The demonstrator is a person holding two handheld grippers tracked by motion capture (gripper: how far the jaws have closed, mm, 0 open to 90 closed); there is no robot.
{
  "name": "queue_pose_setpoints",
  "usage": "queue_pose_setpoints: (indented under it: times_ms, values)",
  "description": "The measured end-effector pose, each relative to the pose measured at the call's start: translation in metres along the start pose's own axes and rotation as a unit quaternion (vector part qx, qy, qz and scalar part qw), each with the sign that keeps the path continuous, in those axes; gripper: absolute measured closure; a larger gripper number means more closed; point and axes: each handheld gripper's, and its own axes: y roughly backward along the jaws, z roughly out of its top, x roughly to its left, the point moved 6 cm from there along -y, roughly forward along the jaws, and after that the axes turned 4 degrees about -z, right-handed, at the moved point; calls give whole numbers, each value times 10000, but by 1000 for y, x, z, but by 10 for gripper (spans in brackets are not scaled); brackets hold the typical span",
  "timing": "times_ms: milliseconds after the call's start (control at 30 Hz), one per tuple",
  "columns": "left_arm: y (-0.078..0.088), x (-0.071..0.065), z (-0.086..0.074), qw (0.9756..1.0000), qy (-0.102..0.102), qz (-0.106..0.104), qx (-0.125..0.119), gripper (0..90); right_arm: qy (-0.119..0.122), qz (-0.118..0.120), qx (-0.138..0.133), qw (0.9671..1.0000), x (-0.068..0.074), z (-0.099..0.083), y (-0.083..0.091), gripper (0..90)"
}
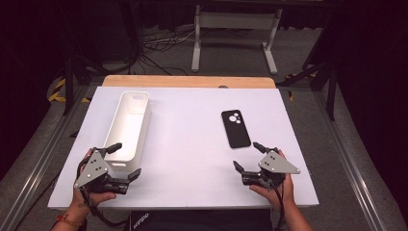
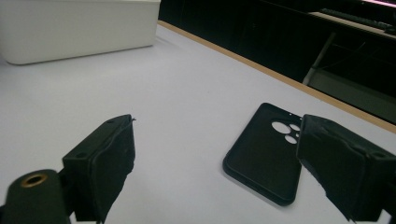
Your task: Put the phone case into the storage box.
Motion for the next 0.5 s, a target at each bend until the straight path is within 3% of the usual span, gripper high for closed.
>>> queue_pose_setpoints:
  times_ms: [100, 500]
  values:
    - [0, 0, -1, 10000, -19, 12, 24, 27, 10, 0, 53, 10000, -2, 0, -3, 122]
    - [8, -5, -9, 9999, 15, -24, 155, 29, -311, 152, 185, 9992, -18, 11, -8, 123]
